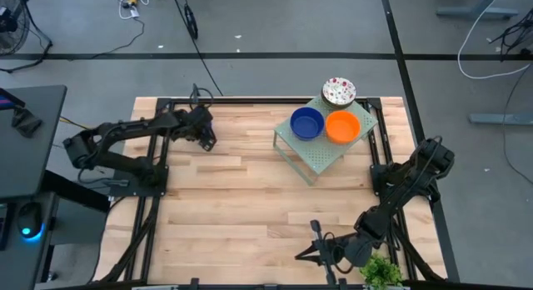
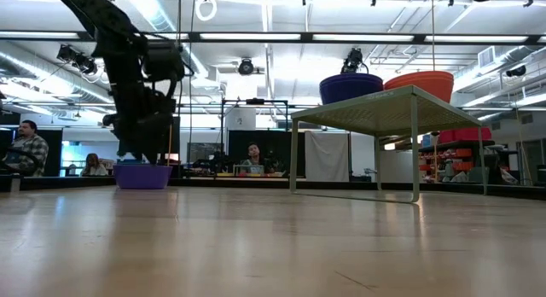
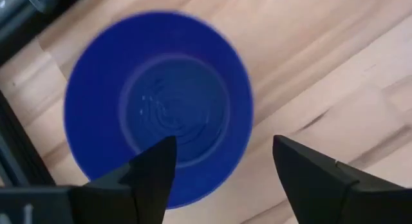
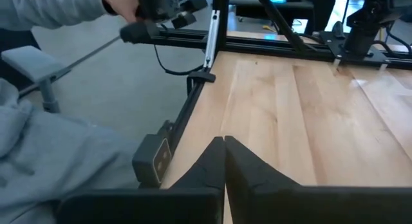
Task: Pick & Place Mini bowls
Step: Stack the blue bowl on the blue bowl on the shelf
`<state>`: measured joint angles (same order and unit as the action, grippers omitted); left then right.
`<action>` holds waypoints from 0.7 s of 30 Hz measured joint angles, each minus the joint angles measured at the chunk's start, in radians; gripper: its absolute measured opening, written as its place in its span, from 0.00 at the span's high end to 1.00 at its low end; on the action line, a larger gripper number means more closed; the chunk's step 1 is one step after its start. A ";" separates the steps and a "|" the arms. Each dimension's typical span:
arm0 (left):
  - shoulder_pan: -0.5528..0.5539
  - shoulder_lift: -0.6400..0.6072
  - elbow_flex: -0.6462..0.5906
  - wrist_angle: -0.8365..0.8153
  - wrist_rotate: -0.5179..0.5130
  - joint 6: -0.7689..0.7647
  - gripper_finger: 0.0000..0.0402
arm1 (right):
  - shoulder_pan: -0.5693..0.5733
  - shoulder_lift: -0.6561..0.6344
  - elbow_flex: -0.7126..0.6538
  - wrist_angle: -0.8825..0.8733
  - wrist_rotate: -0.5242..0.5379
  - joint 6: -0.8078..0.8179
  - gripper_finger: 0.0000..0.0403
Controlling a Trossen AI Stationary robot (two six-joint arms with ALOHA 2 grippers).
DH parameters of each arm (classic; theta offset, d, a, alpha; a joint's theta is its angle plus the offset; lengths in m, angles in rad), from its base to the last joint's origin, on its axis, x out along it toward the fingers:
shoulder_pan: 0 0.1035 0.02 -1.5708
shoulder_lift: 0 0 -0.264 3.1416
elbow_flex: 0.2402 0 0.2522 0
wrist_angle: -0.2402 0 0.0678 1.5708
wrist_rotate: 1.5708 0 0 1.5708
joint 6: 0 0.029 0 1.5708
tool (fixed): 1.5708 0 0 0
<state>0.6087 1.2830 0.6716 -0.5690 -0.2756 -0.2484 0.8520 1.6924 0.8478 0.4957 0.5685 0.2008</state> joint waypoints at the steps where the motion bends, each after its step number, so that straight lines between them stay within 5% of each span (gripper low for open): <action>1: 0.006 0.018 0.000 0.001 0.000 0.007 0.35 | 0.000 0.000 0.000 0.000 0.000 0.000 0.99; 9: 0.003 0.126 0.000 0.060 0.001 0.036 0.44 | 0.000 0.000 0.000 -0.003 0.000 0.000 0.99; 21: -0.096 0.130 0.000 0.067 0.000 0.032 0.64 | 0.000 -0.001 0.000 -0.019 0.000 0.000 0.98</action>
<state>0.5123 1.4129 0.6716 -0.5018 -0.2755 -0.2168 0.8516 1.6913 0.8478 0.4767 0.5682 0.2008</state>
